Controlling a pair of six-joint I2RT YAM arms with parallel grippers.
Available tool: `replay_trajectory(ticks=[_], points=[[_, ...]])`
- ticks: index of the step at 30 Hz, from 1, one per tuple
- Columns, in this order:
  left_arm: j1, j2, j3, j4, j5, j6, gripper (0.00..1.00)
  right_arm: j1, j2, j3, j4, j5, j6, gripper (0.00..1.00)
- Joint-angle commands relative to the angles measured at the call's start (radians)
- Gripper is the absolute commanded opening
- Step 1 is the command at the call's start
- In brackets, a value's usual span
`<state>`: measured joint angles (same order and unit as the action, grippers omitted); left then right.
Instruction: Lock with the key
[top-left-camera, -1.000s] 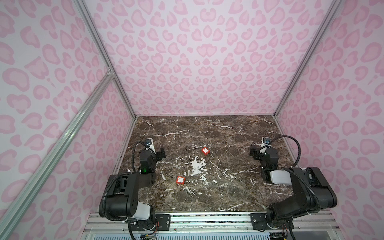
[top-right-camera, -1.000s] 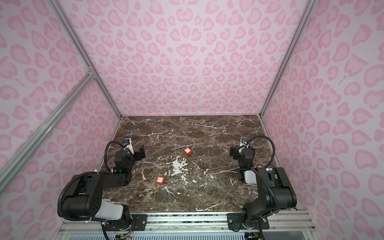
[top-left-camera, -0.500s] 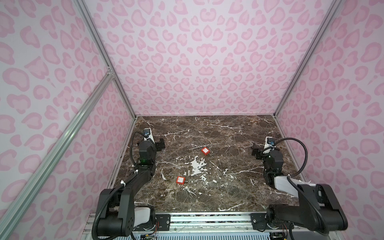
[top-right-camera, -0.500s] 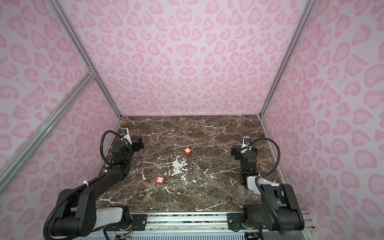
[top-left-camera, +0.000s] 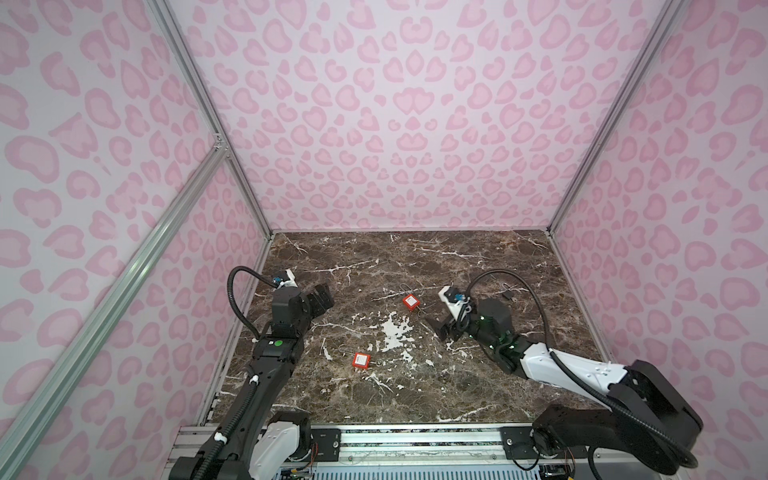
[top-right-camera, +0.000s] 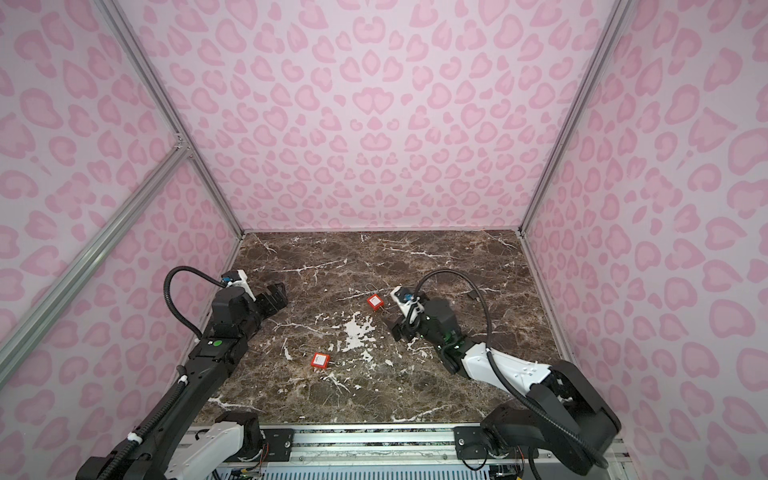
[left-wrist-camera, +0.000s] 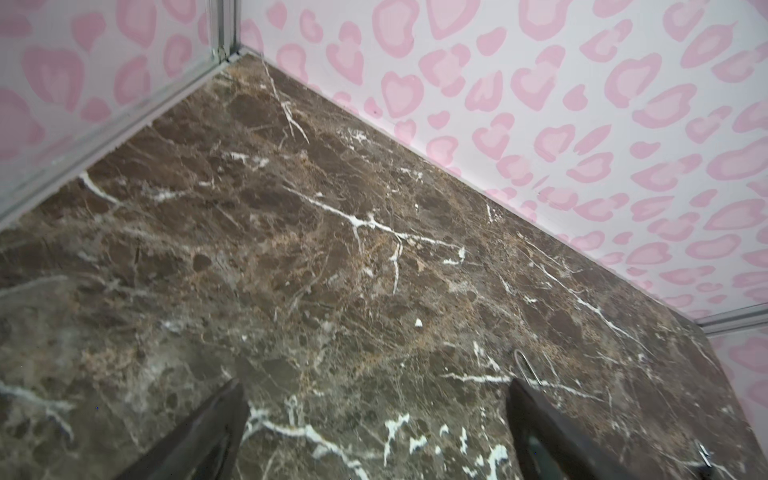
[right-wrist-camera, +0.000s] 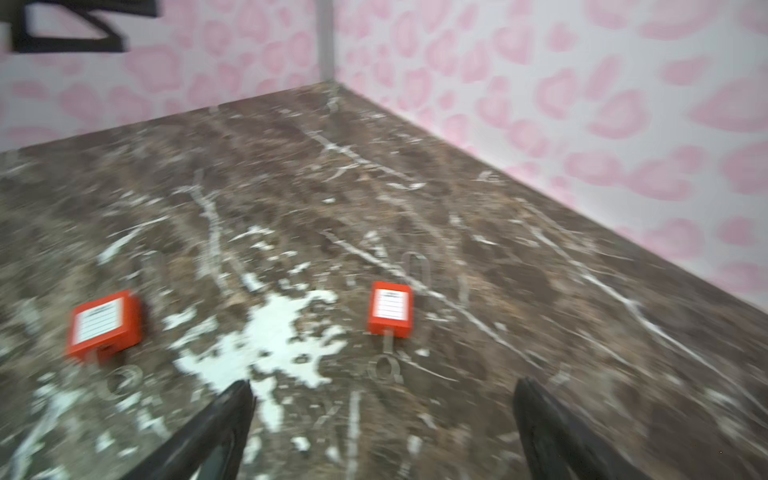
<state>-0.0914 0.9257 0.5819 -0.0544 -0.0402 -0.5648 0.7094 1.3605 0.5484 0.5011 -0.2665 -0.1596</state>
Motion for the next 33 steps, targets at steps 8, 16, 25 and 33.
replay_trajectory(ticks=[8, 16, 25, 33], points=[[-0.004, -0.118, -0.108, -0.177, 0.054, -0.176, 0.98, 0.224, 0.441, 0.331, -0.170, -0.275, -0.112, 0.88], [-0.007, -0.158, -0.171, -0.186, 0.131, -0.242, 0.99, 0.276, 0.563, 0.426, -0.190, -0.272, -0.108, 0.85], [-0.007, -0.166, -0.206, -0.204, 0.170, -0.287, 1.00, 0.284, 0.651, 0.477, -0.173, -0.242, -0.073, 0.75], [-0.011, -0.173, -0.220, -0.218, 0.188, -0.306, 1.00, 0.286, 0.684, 0.495, -0.155, -0.244, -0.078, 0.65]])
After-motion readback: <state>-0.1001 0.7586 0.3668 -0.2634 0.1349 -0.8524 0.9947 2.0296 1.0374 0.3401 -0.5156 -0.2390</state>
